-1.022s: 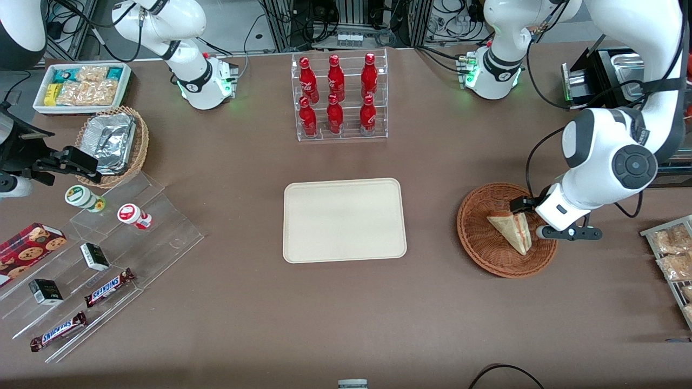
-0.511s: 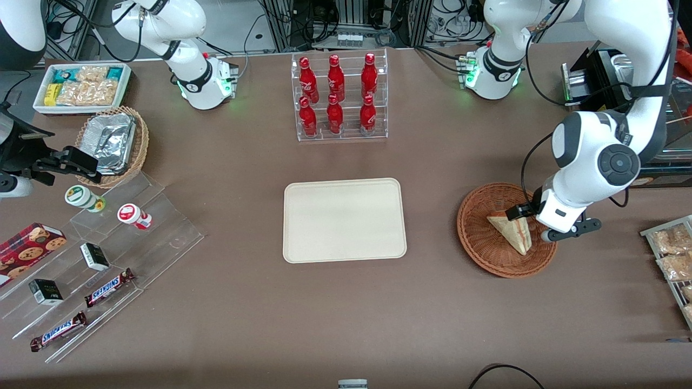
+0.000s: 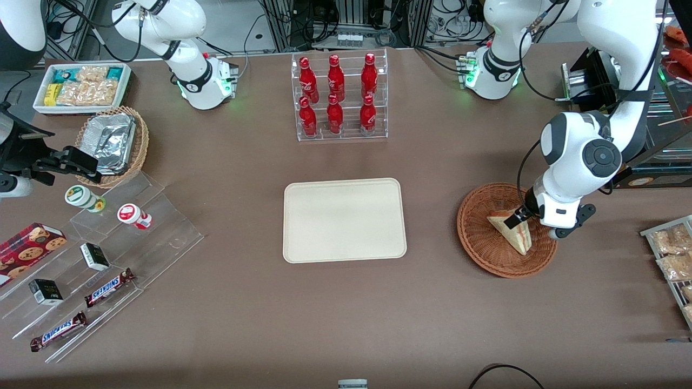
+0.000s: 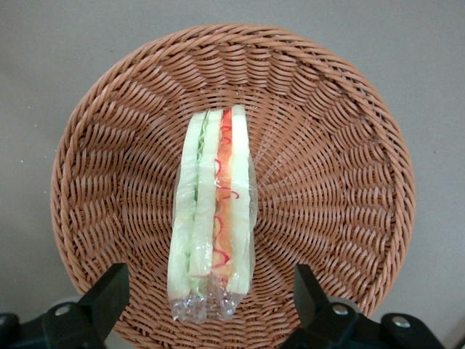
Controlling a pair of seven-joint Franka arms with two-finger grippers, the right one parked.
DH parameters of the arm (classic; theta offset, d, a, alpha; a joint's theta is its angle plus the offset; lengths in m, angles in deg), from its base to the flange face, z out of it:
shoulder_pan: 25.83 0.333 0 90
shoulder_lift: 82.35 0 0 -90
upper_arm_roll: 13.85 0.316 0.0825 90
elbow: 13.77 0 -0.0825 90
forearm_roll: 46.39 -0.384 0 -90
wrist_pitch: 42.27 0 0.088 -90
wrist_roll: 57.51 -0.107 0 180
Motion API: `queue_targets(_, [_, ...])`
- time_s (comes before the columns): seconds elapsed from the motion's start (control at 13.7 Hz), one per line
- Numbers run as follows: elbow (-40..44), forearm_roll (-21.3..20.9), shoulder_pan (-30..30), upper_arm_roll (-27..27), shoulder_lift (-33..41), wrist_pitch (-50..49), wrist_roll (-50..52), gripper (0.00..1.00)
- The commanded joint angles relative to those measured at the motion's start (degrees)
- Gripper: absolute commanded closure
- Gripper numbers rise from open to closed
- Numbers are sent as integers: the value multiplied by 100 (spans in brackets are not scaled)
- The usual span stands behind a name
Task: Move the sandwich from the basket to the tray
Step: 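Lower the left gripper and close it on the wrapped sandwich, then lift the sandwich and carry it with the left gripper over the tray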
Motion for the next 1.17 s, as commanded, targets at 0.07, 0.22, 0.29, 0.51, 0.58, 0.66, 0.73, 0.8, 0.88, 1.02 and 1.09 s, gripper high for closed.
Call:
queue_targets(0.07, [-87, -10, -25, 7, -116, 122, 171, 0])
queue_targets(0.22, [-87, -10, -25, 7, -257, 183, 171, 0])
queue_targets(0.29, [-87, -10, -25, 7, -319, 227, 171, 0])
queue_targets(0.51, [-78, -19, -34, 7, -451, 342, 171, 0])
queue_targets(0.58, [-69, -28, -34, 16, -468, 359, 171, 0])
queue_targets(0.66, [-69, -28, -34, 16, -477, 359, 180, 16])
queue_targets(0.73, [-69, -37, -34, 16, -469, 359, 180, 85])
queue_targets(0.8, [-69, -37, -34, 16, -460, 351, 162, 100])
queue_targets(0.88, [-69, -37, -34, 16, -451, 351, 153, 100])
queue_targets(1.02, [-60, -37, -34, 16, -416, 316, 127, 100])
queue_targets(1.09, [-43, -37, -34, 7, -364, 281, 118, 100])
